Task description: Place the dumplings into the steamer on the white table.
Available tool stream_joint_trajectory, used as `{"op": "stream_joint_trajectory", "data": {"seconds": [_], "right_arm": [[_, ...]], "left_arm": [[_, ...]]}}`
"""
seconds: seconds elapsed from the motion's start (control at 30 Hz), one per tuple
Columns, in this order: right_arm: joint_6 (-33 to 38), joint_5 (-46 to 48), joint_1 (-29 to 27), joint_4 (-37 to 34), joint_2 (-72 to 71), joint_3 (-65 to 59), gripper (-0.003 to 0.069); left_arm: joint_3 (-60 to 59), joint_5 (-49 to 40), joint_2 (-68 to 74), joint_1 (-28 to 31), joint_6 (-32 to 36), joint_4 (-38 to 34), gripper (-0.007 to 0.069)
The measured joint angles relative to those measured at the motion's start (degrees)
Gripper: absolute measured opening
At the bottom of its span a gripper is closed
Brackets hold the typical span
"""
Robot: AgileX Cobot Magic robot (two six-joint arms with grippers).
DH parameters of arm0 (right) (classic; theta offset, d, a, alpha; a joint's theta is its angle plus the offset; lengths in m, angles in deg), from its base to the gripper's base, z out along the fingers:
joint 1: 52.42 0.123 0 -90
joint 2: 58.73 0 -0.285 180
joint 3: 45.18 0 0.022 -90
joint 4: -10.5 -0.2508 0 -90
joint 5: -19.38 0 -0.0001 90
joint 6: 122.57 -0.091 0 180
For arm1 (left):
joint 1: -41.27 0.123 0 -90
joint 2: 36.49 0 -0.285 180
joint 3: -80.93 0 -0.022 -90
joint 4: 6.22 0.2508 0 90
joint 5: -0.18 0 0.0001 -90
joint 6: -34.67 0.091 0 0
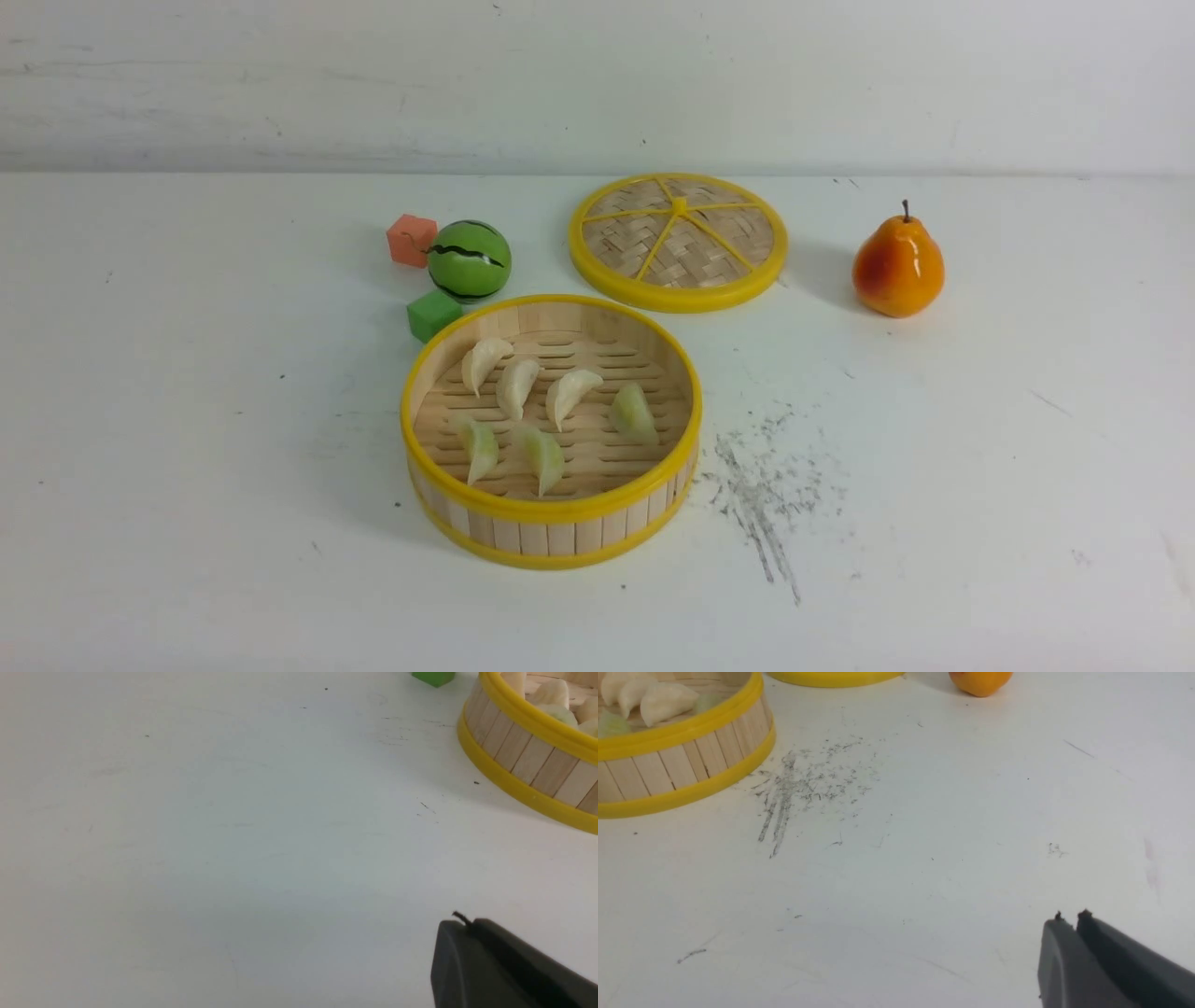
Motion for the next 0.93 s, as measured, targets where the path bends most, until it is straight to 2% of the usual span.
{"op": "stream_joint_trajectory", "data": {"seconds": [0.93], "right_arm": [[0.0,0.0,0.0,0.0,0.0,0.0,0.0041]], "left_arm": [[0.0,0.0,0.0,0.0,0.0,0.0,0.0006]]}}
